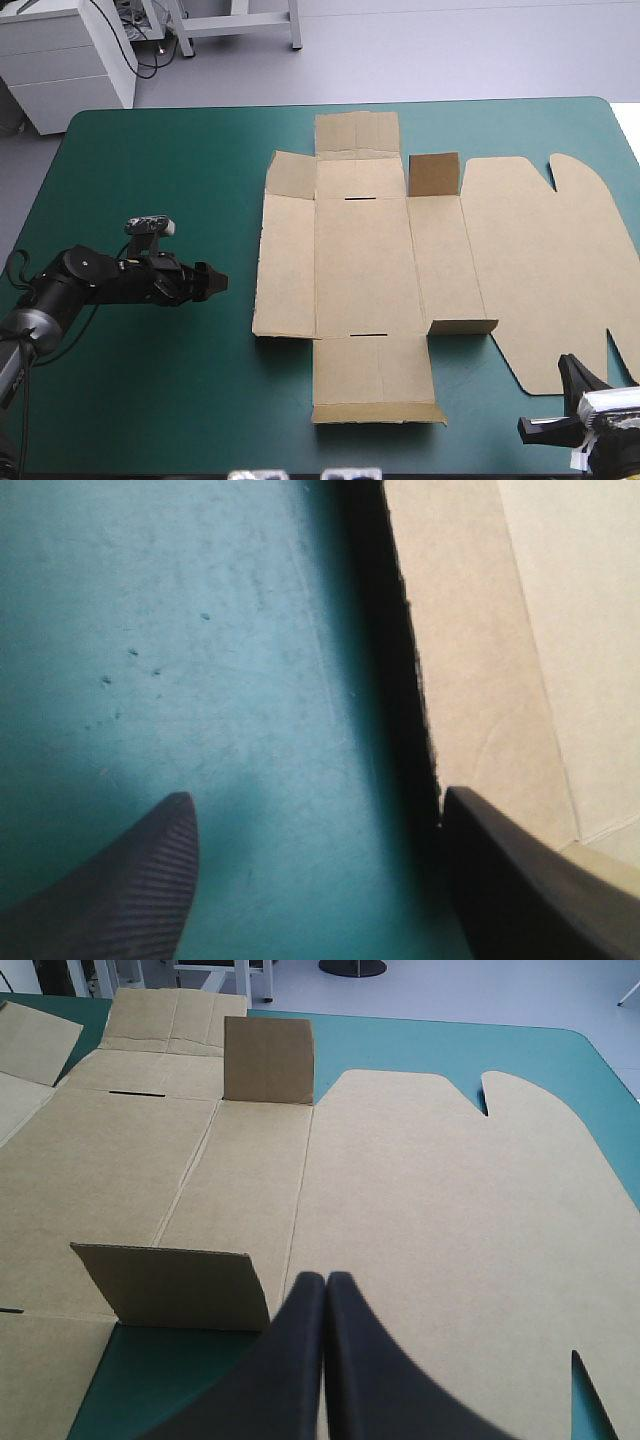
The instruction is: Fold the box
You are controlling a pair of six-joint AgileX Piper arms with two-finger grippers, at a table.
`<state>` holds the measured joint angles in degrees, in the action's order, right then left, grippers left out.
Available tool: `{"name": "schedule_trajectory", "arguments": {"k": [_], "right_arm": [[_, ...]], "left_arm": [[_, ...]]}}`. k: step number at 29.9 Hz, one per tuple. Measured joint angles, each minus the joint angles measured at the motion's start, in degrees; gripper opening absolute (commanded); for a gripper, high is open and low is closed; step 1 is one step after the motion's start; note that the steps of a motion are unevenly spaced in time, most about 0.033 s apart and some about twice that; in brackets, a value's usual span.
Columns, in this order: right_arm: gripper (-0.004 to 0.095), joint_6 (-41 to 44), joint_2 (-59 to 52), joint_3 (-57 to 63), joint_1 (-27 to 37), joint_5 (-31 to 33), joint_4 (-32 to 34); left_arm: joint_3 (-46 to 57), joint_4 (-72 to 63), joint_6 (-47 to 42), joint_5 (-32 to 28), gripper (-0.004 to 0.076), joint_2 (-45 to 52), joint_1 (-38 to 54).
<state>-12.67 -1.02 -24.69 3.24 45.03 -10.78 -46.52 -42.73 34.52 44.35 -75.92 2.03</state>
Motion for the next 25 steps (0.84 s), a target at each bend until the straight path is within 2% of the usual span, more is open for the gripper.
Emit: {"name": "schedule_trajectory", "arguments": {"k": [10, 25], "right_arm": [[-0.0019, 0.0, 0.0, 0.0, 0.0, 0.0, 0.0], [-0.0019, 0.0, 0.0, 0.1, 0.0, 0.0, 0.0]], "left_arm": [[0.0, -10.0, -0.4, 1.4, 0.0508, -1.4, 0.0], [-0.2, -17.4, -0.7, 6.0, 0.0509, -12.8, -1.7]]}}
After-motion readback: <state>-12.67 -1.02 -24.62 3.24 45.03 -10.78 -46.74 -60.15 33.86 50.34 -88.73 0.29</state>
